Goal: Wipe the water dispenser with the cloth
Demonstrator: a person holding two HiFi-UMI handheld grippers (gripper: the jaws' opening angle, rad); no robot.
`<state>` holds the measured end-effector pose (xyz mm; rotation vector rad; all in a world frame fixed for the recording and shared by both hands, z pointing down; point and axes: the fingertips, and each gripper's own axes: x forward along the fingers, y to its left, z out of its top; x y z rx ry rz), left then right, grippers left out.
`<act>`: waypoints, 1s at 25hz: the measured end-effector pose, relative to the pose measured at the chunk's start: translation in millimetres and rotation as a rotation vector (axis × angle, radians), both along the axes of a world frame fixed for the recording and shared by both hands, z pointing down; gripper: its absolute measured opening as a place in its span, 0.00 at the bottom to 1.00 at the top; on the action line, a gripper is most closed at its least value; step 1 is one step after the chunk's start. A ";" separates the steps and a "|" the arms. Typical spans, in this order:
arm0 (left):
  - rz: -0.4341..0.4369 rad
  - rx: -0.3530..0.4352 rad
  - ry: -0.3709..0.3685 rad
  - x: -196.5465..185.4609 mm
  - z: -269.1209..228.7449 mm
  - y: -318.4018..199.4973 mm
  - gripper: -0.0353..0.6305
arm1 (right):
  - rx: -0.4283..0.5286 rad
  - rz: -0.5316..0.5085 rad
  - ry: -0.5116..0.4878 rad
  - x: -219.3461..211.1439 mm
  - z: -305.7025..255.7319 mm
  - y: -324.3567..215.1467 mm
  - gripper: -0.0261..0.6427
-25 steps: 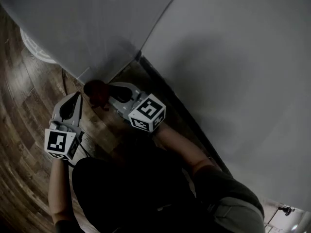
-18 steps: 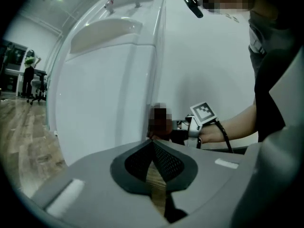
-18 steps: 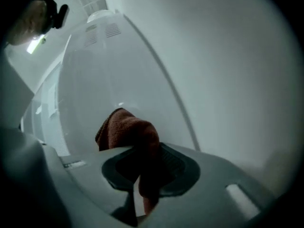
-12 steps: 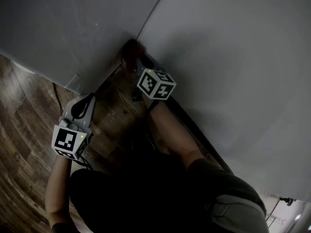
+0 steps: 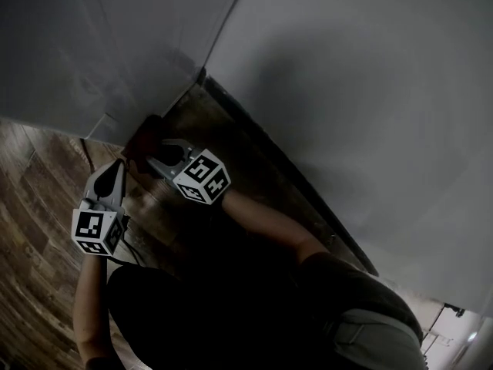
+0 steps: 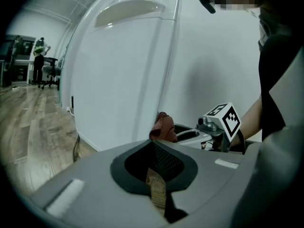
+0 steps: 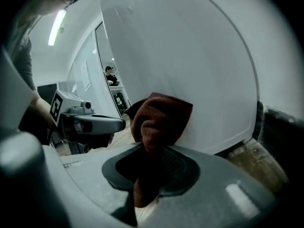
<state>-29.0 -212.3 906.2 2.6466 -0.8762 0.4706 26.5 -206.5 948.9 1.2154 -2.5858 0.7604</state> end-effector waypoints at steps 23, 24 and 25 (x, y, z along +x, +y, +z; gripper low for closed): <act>-0.057 0.170 0.089 -10.8 -84.7 -15.6 0.08 | -0.007 0.394 0.059 167.4 -66.3 -14.8 0.13; -0.101 0.194 0.084 -23.0 -100.4 -24.1 0.08 | 0.010 0.355 0.086 163.5 -87.0 -15.7 0.13; -0.151 0.202 0.088 -35.4 -117.9 -33.8 0.08 | 0.021 0.322 0.111 160.2 -111.2 -18.3 0.13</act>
